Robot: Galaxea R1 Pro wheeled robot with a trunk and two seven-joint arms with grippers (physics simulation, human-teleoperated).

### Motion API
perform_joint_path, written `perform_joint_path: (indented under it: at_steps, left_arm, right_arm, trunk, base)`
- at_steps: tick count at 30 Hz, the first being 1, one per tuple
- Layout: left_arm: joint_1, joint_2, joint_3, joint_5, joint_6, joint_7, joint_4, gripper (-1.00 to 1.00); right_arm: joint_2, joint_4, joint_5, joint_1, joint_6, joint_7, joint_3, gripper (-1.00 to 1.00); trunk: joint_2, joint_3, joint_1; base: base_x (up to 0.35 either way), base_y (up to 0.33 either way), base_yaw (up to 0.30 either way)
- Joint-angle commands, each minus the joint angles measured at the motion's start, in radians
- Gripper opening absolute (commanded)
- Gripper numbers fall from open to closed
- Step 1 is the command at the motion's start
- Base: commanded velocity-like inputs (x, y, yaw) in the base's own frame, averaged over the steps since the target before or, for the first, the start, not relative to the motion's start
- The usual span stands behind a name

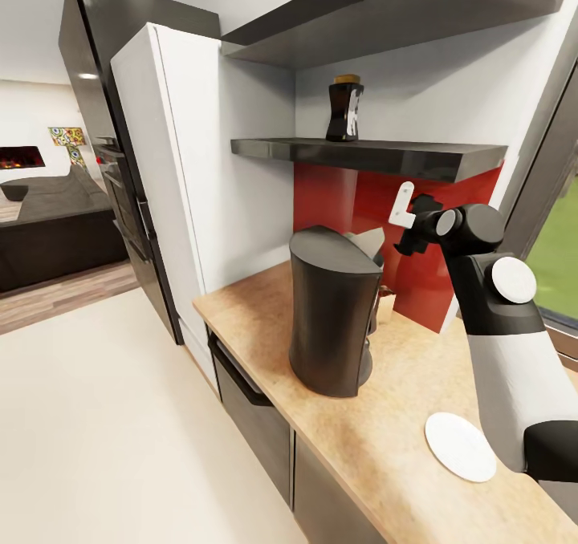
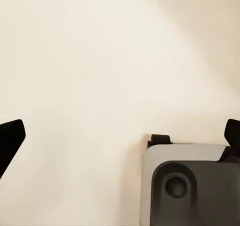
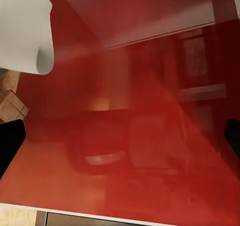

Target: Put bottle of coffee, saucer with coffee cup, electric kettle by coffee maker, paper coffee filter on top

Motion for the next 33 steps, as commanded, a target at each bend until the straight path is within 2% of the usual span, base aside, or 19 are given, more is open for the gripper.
perform_joint_path:
  at_steps: [1, 10, 18, 27, 33]
  left_arm:
    - [-0.001, 0.000, 0.004, -0.001, -0.004, 0.000, 0.001, 1.00]
    - [-0.001, 0.000, 0.004, -0.002, -0.007, 0.000, 0.001, 1.00]
    - [-0.001, 0.000, 0.004, -0.002, -0.007, 0.000, 0.001, 1.00]
    - [-0.001, 0.001, 0.004, -0.001, -0.009, 0.000, 0.001, 1.00]
    - [-0.001, 0.001, 0.006, -0.003, -0.010, 0.000, -0.003, 1.00]
  right_arm:
    - [-0.001, -0.001, 0.003, -0.001, 0.009, 0.004, 0.003, 1.00]
    - [-0.004, -0.001, 0.003, -0.001, 0.009, 0.004, 0.003, 1.00]
    - [-0.004, -0.001, 0.003, -0.001, 0.009, 0.001, 0.003, 1.00]
    - [-0.004, -0.001, 0.002, -0.001, 0.008, -0.009, 0.004, 1.00]
    - [-0.005, 0.000, 0.002, -0.001, 0.008, -0.010, 0.006, 1.00]
  trunk:
    - [-0.002, -0.002, 0.001]
    - [-0.002, -0.002, 0.001]
    - [-0.002, -0.002, 0.001]
    - [-0.002, -0.002, 0.001]
    - [-0.002, -0.002, 0.001]
  base:
    - [0.000, 0.000, 0.000]
    - [-0.014, -0.008, 0.000]
    - [-0.202, -0.139, 0.000]
    - [-0.045, -0.022, 0.000]
    - [-0.272, -0.060, 0.000]
